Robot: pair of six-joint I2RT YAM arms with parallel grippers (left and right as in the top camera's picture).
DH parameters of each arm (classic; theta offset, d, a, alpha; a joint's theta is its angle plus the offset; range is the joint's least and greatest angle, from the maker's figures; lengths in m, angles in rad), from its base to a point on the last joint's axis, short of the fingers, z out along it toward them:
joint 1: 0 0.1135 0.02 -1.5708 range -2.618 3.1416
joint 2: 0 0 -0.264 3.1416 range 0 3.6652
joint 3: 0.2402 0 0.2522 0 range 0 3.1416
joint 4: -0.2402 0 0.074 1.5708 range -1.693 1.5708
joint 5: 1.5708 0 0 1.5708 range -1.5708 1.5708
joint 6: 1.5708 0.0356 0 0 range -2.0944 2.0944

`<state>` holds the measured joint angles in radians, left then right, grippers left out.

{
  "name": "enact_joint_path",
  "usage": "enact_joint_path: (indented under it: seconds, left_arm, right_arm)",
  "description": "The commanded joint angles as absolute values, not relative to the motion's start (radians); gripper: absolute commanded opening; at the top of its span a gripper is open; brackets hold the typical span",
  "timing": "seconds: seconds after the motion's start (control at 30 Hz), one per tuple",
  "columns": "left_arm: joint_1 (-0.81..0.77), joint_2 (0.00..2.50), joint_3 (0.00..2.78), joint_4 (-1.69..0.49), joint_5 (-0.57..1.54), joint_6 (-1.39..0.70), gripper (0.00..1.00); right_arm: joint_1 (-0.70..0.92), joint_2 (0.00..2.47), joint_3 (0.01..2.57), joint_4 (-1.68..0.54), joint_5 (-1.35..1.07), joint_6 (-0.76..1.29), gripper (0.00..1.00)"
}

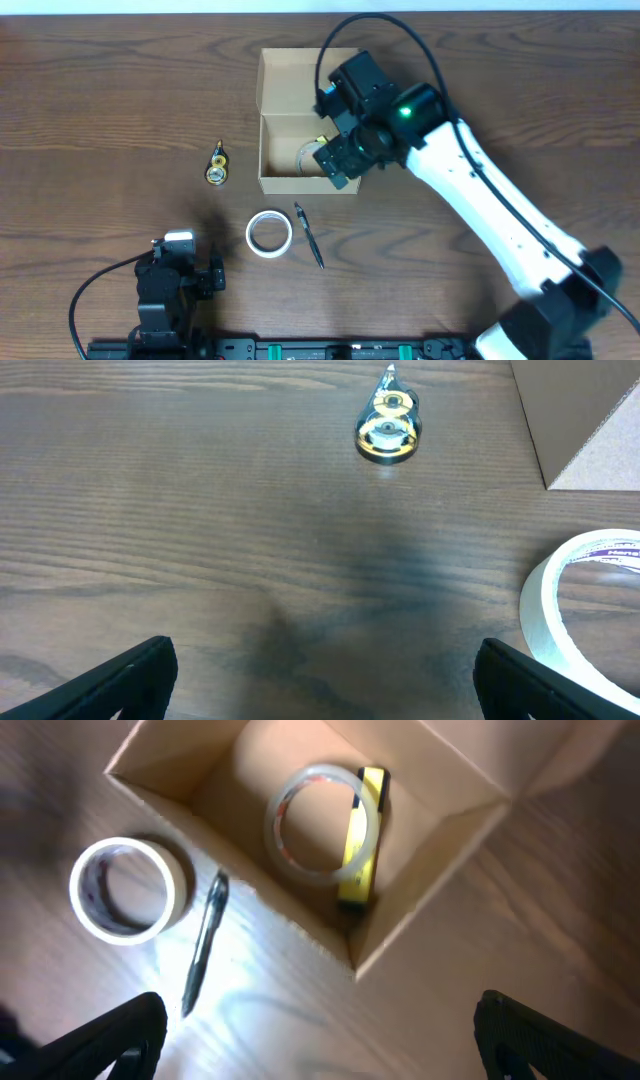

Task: Pack container
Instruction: 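Move the right gripper down to the black pen and grasp it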

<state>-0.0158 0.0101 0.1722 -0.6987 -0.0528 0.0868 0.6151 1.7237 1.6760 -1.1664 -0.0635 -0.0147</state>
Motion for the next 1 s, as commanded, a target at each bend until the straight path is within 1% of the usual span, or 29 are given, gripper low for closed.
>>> enact_joint_path:
  seconds: [0.0,0.1,0.17,0.27,0.37,0.5,0.83,0.97]
  left_arm:
    - [-0.012,0.004,0.16,-0.703,-0.059,0.101,0.95]
    - [-0.012,0.004,0.16,-0.703,-0.059,0.101,0.96]
    - [-0.012,0.004,0.16,-0.703,-0.059,0.101,0.95]
    - [-0.012,0.004,0.16,-0.703,-0.059,0.101,0.95]
    - [-0.012,0.004,0.16,-0.703,-0.059,0.101,0.96]
    - [-0.012,0.004,0.16,-0.703,-0.059,0.101,0.95]
    - [-0.012,0.004,0.16,-0.703,-0.059,0.101,0.95]
    - [-0.012,0.004,0.16,-0.703,-0.059,0.101,0.95]
  right_arm:
    - [0.61,1.626,1.551,-1.158,-0.079,0.073,0.98]
    - [0.628,1.519,1.33,-1.091,-0.079,0.193,0.99]
    - [0.674,1.473,1.212,-1.049,-0.078,0.293,0.99]
    - [0.767,1.464,1.135,-1.005,-0.052,0.38,0.99]
    - [0.923,1.467,1.077,-0.912,0.006,0.447,0.99]
    - [1.0,1.493,1.05,-0.829,0.035,0.482,0.99]
    - [1.002,1.713,1.043,-0.697,0.034,0.481,0.97]
    - [1.002,1.761,1.043,-0.679,0.034,0.481,0.93]
